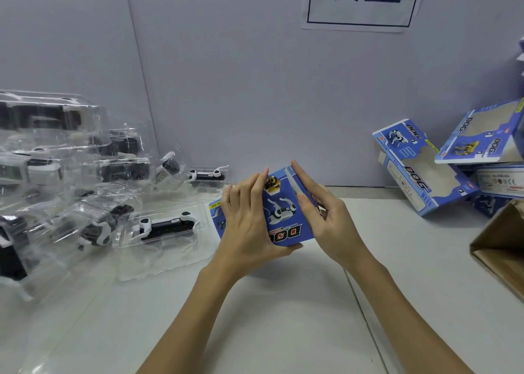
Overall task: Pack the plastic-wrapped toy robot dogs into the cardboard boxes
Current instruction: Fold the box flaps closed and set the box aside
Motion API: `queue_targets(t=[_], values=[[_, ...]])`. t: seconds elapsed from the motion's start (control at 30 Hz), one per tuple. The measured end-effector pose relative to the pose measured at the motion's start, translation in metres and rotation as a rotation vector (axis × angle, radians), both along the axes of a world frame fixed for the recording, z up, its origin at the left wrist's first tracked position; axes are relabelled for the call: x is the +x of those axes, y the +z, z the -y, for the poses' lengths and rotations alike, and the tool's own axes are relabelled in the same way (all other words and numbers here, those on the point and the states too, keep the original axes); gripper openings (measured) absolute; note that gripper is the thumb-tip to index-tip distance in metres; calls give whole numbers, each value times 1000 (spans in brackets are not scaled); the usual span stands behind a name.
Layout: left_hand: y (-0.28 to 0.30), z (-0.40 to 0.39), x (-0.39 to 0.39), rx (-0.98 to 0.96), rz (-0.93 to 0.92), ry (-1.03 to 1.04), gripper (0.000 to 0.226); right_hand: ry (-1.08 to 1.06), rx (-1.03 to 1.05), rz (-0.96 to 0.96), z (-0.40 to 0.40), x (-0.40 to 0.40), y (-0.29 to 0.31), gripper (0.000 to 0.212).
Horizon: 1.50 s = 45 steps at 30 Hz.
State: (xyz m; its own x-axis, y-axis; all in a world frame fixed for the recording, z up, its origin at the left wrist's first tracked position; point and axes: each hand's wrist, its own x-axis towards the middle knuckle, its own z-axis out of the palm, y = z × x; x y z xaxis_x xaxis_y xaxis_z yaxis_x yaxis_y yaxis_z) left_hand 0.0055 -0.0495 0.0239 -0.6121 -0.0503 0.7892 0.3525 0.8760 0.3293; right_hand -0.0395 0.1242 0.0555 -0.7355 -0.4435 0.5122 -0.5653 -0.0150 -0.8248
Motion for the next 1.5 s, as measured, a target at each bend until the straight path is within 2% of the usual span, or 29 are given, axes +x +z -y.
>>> queue_targets(t=[0.3,0.5,0.67,0.9,1.17,1.37,1.5], values=[[0,-1,1,-27,-14,24,131,20,-15,-1,2,-2,-3,56],[0,-1,1,-19,-8,44,129,44,59,41,7,-2,-4,52],[0,3,2,-11,-4,30,128,151,-48,84,0,-2,-3,58],[1,7,1,3,-7,30,127,73,-166,44,6,-1,-8,43],[1,5,0,9,-5,68,127,-79,-191,-18,18,4,-23,48],[1,5,0,35,-28,72,124,39,-186,-14,14,2,-25,52],[2,7,0,59,1,60,125,-20,-217,-38,13,2,-25,43]])
